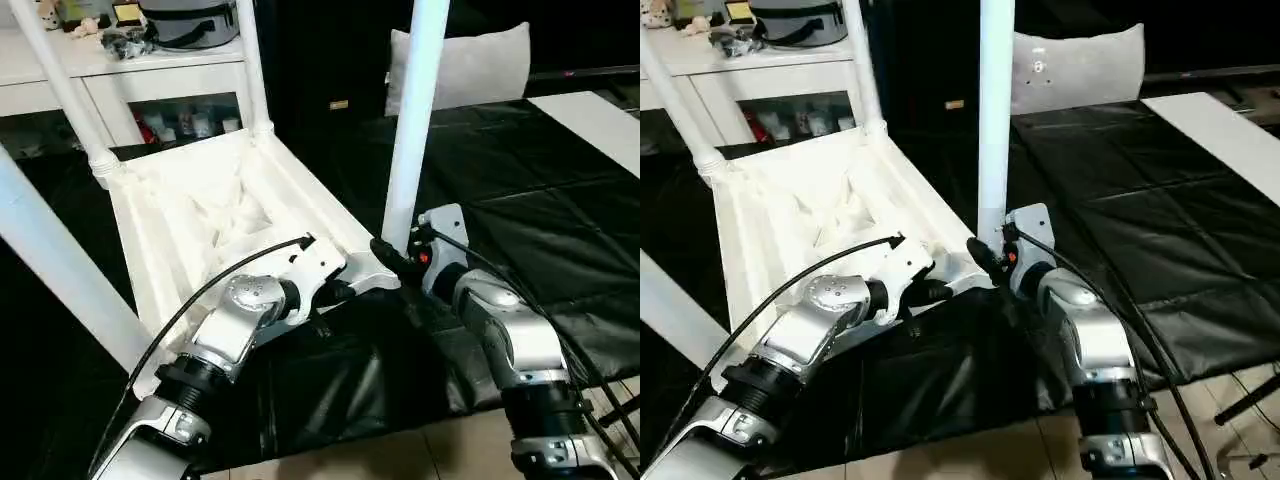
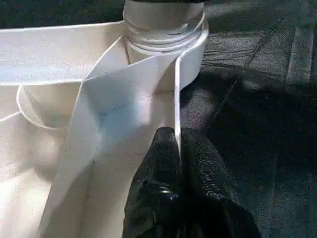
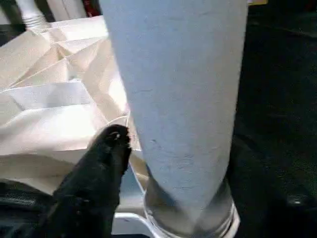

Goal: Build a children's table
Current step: Rotate leg to tighten

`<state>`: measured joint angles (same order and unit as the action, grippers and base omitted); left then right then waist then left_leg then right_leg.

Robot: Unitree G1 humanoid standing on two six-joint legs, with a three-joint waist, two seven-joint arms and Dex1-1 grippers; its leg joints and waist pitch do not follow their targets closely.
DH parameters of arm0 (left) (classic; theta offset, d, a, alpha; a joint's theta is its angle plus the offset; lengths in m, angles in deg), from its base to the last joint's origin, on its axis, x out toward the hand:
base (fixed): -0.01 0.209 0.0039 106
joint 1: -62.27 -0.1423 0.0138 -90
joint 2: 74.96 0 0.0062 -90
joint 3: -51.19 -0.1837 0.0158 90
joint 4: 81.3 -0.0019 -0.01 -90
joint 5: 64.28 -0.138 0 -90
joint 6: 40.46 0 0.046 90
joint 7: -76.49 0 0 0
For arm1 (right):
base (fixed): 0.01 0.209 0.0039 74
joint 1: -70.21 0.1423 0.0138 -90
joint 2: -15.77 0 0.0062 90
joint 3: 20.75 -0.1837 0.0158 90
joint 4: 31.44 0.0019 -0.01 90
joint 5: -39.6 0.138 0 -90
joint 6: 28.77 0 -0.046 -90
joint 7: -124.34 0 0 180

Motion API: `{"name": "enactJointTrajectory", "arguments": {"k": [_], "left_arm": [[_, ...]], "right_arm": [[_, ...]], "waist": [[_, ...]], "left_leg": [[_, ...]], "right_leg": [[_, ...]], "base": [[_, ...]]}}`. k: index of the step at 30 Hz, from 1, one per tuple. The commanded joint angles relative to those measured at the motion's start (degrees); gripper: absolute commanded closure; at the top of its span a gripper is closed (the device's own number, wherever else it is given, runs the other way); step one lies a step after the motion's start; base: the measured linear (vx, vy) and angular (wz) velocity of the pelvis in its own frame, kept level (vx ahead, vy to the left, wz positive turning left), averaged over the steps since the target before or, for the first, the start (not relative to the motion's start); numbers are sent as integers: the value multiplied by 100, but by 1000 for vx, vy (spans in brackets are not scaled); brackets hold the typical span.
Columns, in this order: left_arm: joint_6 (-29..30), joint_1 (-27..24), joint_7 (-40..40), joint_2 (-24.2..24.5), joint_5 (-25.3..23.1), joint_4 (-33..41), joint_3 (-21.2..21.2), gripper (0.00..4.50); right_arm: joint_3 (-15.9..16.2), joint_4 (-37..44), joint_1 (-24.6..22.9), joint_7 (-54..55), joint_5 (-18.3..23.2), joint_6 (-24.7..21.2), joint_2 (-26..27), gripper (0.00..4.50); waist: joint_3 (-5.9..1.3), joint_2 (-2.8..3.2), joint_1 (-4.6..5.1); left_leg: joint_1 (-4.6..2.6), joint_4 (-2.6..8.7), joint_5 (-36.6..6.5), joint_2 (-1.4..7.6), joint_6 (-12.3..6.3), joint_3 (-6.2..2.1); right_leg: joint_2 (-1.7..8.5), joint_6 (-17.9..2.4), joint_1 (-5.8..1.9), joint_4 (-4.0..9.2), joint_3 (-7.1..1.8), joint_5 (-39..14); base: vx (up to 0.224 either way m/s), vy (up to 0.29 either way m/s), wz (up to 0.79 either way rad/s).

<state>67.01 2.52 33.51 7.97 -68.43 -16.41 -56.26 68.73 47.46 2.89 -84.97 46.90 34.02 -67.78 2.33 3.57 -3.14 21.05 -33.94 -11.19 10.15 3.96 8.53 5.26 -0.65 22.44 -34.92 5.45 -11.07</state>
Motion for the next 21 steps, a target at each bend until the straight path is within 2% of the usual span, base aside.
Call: {"name": "enactJointTrajectory", "arguments": {"k": [1,2,4,6,8,9,10,12,13,15,20,21], "left_arm": [[-332,172,-94,115,-30,145,-21,450],[-332,172,-94,115,-30,145,-21,450],[-507,125,-446,343,-11,142,-102,450],[-583,102,-619,441,16,141,-123,450],[-677,91,-749,520,33,115,-140,450],[-850,75,-971,653,48,69,-187,450],[-962,66,-1140,748,62,39,-220,450],[-1126,59,-1345,861,80,9,-266,450],[-1317,47,-1630,977,131,4,-325,450],[-1529,56,-2037,1190,132,-14,-454,450],[-1675,104,-2191,1307,74,-96,-521,450],[-1802,128,-2420,1390,97,-116,-572,450]], "right_arm": [[289,14,-104,-562,204,-40,-166,103],[289,14,-104,-562,204,-40,-166,101],[183,-133,-54,-1161,359,55,-601,87],[143,-227,-1,-1499,421,147,-826,69],[144,-291,50,-1776,427,260,-1018,54],[179,-358,114,-2209,437,448,-1277,54],[211,-371,147,-2552,484,530,-1446,35],[280,-375,178,-2935,545,611,-1630,35],[378,-411,212,-3337,606,684,-1798,35],[540,-527,281,-3845,641,841,-1998,58],[639,-638,350,-4050,622,904,-2055,95],[697,-785,427,-4214,599,1007,-2048,112]], "waist": [[-334,-76,-17],[-342,-74,-40],[-347,-90,-48],[-368,-85,-60],[-381,-113,-69],[-381,-117,-78],[-384,-113,-87],[-374,-112,-93],[-368,-119,-105],[-363,-112,-136],[-371,-104,-245],[-380,-140,-280]], "left_leg": [[28,388,-878,219,-366,-20],[20,383,-877,226,-369,-30],[45,373,-805,220,-429,-26],[47,339,-626,225,-505,-18],[58,319,-502,224,-604,-12],[62,308,-520,226,-634,-6],[58,300,-499,230,-680,-6],[55,298,-541,238,-725,-2],[50,297,-637,236,-753,-1],[47,301,-732,252,-751,-1],[3,303,-652,286,-686,10],[7,307,-637,294,-662,9]], "right_leg": [[334,-982,-321,496,-294,-1257],[342,-979,-331,492,-288,-1234],[345,-1035,-347,474,-288,-1072],[345,-1134,-346,430,-300,-733],[344,-1287,-345,391,-283,-493],[346,-1313,-348,388,-281,-480],[341,-1338,-344,376,-286,-398],[336,-1364,-335,370,-284,-376],[334,-1370,-334,378,-268,-524],[348,-1361,-324,392,-264,-731],[340,-1425,-282,369,-284,-652],[348,-1430,-289,352,-285,-605]], "base": [[0,0,0],[0,0,0],[0,0,0],[0,0,0],[0,0,0],[0,0,0],[0,0,0],[0,0,0],[0,0,0],[0,0,0],[0,0,0],[0,0,0]]}}
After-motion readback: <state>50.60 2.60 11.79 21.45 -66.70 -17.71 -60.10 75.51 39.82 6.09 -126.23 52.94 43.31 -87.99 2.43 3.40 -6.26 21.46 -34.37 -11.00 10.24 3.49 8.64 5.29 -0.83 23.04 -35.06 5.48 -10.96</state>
